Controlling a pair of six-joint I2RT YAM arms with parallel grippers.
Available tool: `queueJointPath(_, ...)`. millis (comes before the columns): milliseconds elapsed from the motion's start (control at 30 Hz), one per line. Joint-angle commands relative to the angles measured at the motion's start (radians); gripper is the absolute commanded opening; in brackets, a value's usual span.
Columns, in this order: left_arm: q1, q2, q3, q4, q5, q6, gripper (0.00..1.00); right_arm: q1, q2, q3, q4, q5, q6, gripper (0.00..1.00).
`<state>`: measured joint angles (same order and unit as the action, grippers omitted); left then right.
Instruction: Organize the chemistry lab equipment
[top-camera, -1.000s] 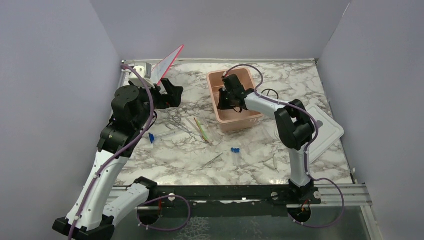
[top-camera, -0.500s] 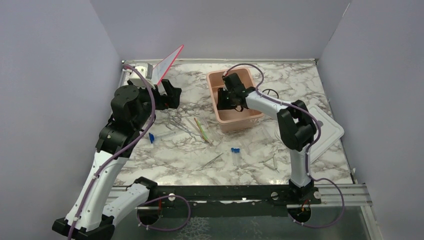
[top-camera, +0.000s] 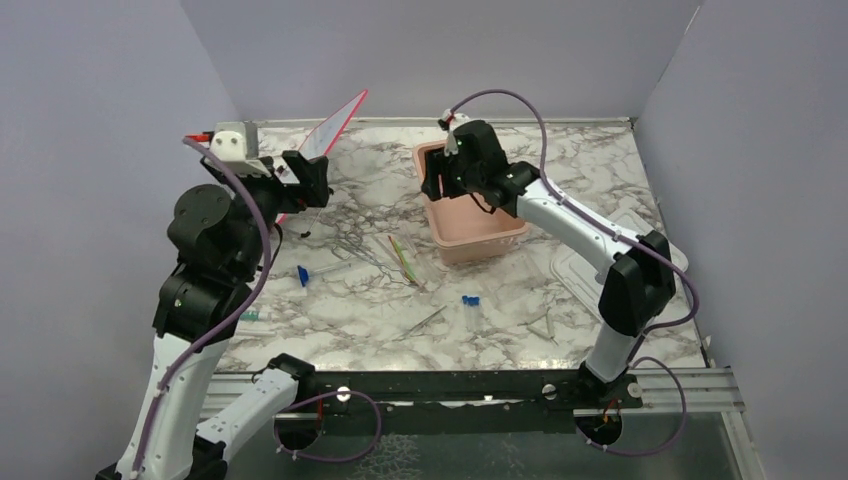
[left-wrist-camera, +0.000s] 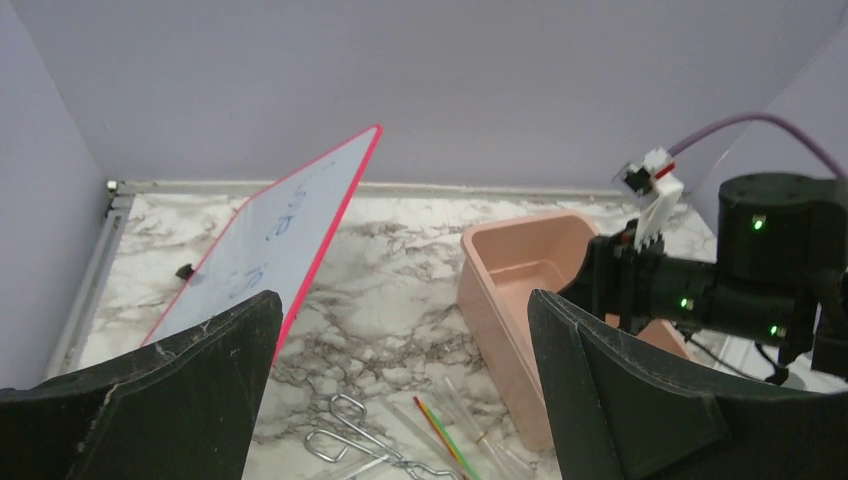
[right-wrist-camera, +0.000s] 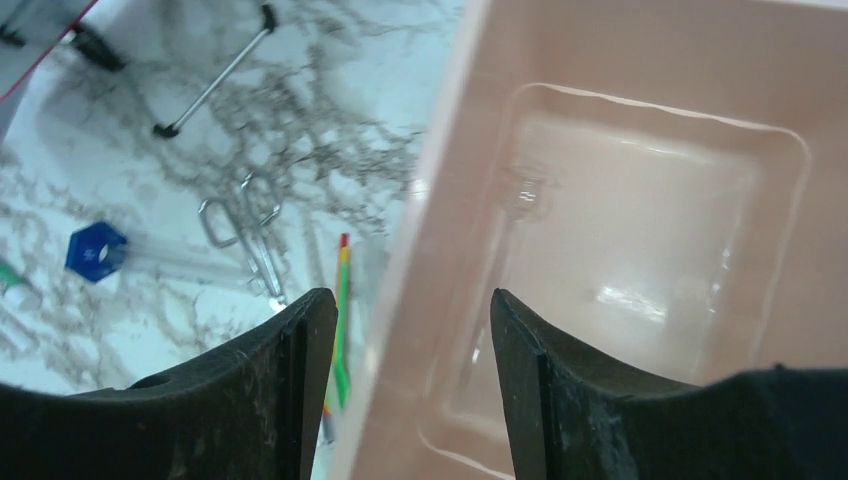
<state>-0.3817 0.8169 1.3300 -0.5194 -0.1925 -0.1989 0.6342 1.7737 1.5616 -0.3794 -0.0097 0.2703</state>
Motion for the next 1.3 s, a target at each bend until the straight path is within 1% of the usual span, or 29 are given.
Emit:
queueJointPath(0,-0.003,-0.043,0.072,0.013,-0.073,0.042,0.96,0.142,-0.028,0.012,0.01,0.019,-0.109,0.65)
queueJointPath(133,-0.003,-0.065,0.089,0.01,-0.11,0.059,0.96,0.262,0.033,0.017,0.064,-0.049,-0.129,0.68)
queueJointPath(233,-0.003,-0.076,0.091,0.007,-0.126,0.064,0.96,0.317,0.111,0.054,0.082,-0.058,-0.101,0.69)
queueJointPath(333,-0.003,-0.084,0.082,0.002,-0.133,0.064,0.96,0.347,0.191,0.089,0.113,-0.081,-0.049,0.7)
queueJointPath(500,-0.003,-0.089,0.063,-0.004,-0.129,0.06,0.96,0.353,0.3,0.113,0.212,-0.139,0.054,0.71)
queueJointPath(600,-0.003,-0.082,0.054,-0.008,-0.119,0.056,0.96,0.356,0.381,0.175,0.225,-0.196,0.052,0.7)
queueJointPath(667,-0.003,-0.076,0.048,-0.012,-0.115,0.051,0.96,0.358,0.424,0.215,0.237,-0.193,0.052,0.7)
queueJointPath(800,-0.003,-0.068,0.043,-0.017,-0.096,0.047,0.96,0.358,0.507,0.292,0.212,-0.177,0.071,0.7)
queueJointPath(933,-0.003,-0.06,0.044,-0.019,-0.092,0.055,0.96,0.36,0.559,0.316,0.217,-0.248,0.094,0.68)
queueJointPath(1100,-0.003,-0.058,0.051,-0.02,-0.111,0.057,0.96,0.362,0.589,0.313,0.198,-0.326,0.092,0.68)
queueJointPath(1267,-0.003,-0.062,0.042,-0.019,-0.112,0.052,0.96,0.376,0.602,0.333,0.121,-0.323,0.052,0.68)
